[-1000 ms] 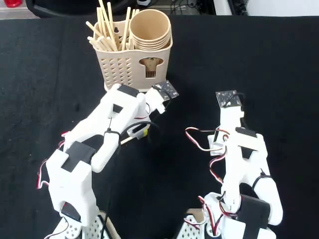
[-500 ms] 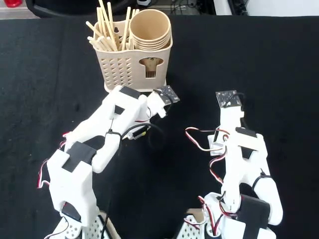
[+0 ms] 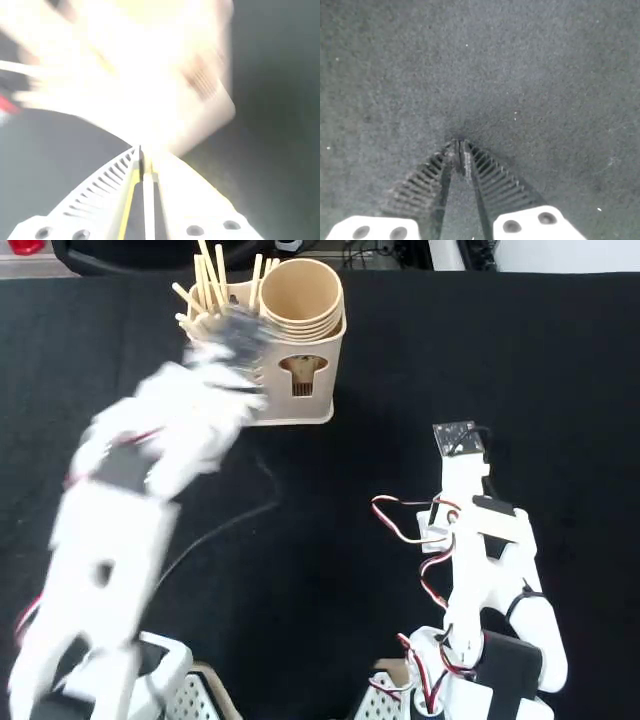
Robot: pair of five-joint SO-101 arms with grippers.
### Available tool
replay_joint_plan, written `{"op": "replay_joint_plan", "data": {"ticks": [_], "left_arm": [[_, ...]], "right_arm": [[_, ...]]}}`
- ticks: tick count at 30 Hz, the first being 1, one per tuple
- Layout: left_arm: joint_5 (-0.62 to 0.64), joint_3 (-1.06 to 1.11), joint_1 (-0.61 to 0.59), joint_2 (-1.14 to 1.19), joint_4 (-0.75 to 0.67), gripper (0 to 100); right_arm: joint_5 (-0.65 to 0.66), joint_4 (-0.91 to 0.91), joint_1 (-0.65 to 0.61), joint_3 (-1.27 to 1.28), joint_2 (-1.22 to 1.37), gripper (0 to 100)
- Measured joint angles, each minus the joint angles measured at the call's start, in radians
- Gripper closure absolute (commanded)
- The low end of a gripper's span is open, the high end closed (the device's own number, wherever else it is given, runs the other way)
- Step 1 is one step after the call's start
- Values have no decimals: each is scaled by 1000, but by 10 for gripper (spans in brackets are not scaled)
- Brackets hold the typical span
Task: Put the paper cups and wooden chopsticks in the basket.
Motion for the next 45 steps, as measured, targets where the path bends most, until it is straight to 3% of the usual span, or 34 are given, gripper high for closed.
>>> {"op": "replay_joint_plan", "data": {"ticks": [4,9,12,19,22,28,34,38,45], "left_arm": [[104,25,-100,-180,-325,970],[321,57,-178,-132,-761,970],[423,2,-196,-61,-864,970],[575,-382,-199,184,-712,970],[623,-439,-199,310,-683,970],[632,-416,-195,419,-669,970],[539,-253,-112,423,-669,966],[483,-169,-57,423,-652,820],[453,-244,-32,423,-325,776]], "right_arm": [[0,0,0,0,0,985],[0,0,0,0,0,985],[0,0,0,0,0,985],[0,0,0,0,0,985],[0,0,0,0,0,985],[0,0,0,0,0,985],[0,0,0,0,0,985],[0,0,0,0,0,985],[0,0,0,0,0,985]]}}
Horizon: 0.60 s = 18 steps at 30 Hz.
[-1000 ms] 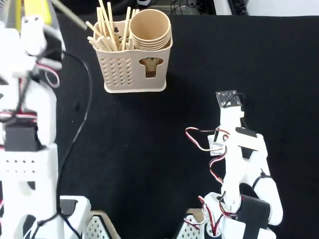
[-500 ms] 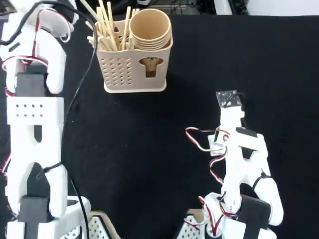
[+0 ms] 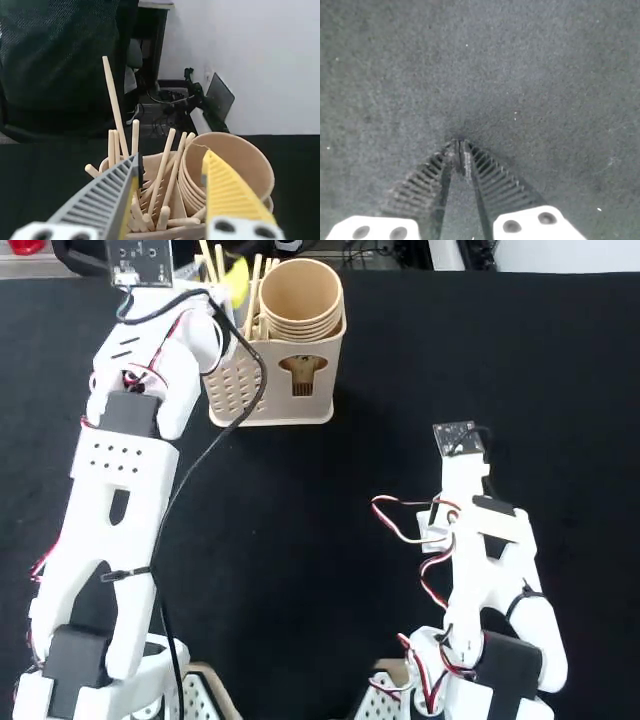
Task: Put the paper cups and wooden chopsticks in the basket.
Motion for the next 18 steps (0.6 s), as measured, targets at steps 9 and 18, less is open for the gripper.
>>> {"op": "replay_joint_plan", "data": {"ticks": [9,18], "left_arm": [[-2,-253,-17,-140,368,780],[-2,-176,-172,-500,669,780]], "right_arm": [[0,-18,0,0,0,985],[0,-18,0,0,0,985]]}}
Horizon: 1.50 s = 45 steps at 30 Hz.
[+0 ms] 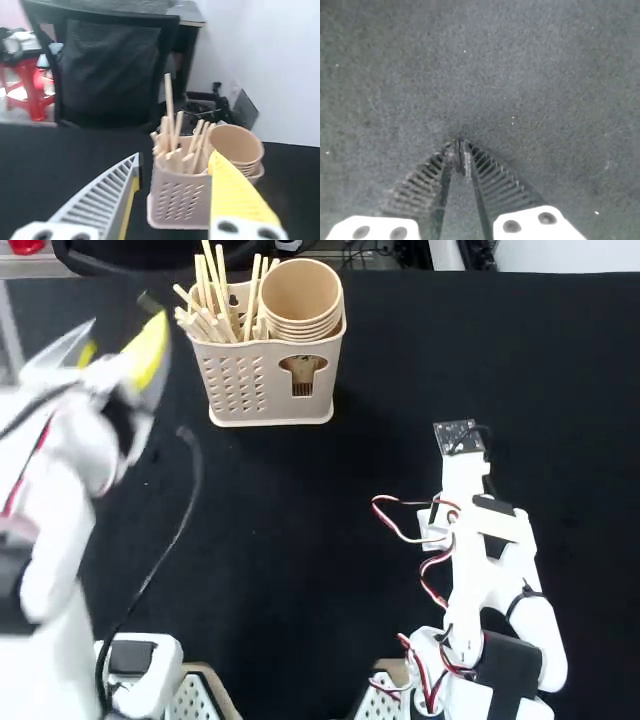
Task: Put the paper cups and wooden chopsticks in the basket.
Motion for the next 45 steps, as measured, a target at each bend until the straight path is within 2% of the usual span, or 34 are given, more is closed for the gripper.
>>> {"op": "replay_joint_plan", "data": {"ticks": [3,8,15,17,21,25,29,36,45], "left_arm": [[0,186,-84,-115,8,780],[0,601,-144,-341,-32,780],[0,1266,-169,-783,-304,782],[-6,1465,-169,-918,-359,818],[-149,1715,-169,-970,-393,907],[-325,1781,-169,-971,-387,969],[-419,1784,-169,-979,-269,970],[-494,1784,-169,-979,-80,970],[-523,1784,-252,-979,-49,970]], "right_arm": [[0,0,0,0,0,985],[0,0,0,3,0,985],[0,0,0,6,0,984],[0,0,0,6,0,984],[0,0,-35,9,0,985],[0,-2,-60,11,0,985],[0,-5,-61,17,0,985],[0,-5,-61,17,0,985],[0,-5,-61,17,0,985]]}}
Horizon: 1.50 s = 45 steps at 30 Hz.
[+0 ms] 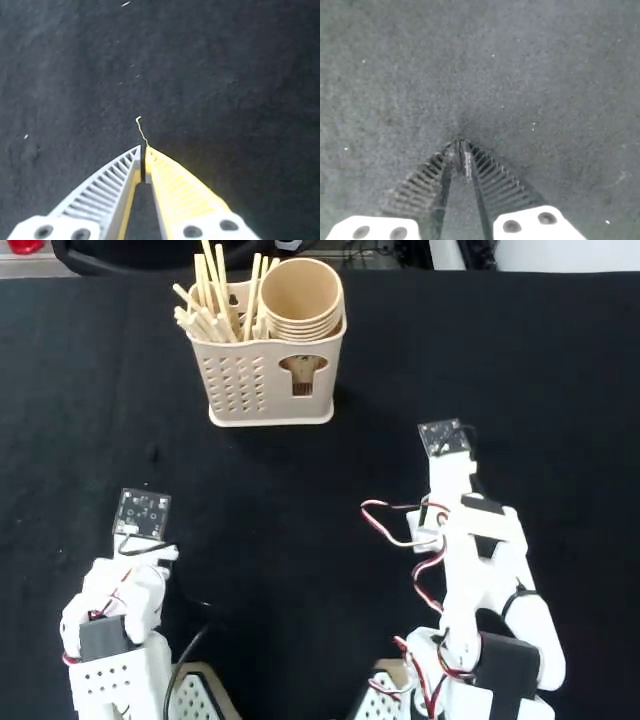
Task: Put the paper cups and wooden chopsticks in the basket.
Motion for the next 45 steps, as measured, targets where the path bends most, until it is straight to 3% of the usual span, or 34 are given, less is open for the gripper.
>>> {"op": "replay_joint_plan", "data": {"ticks": [7,45], "left_arm": [[-2,0,-78,0,0,970],[-2,0,-81,0,0,970]], "right_arm": [[0,0,0,0,0,985],[0,0,0,0,0,985]]}}
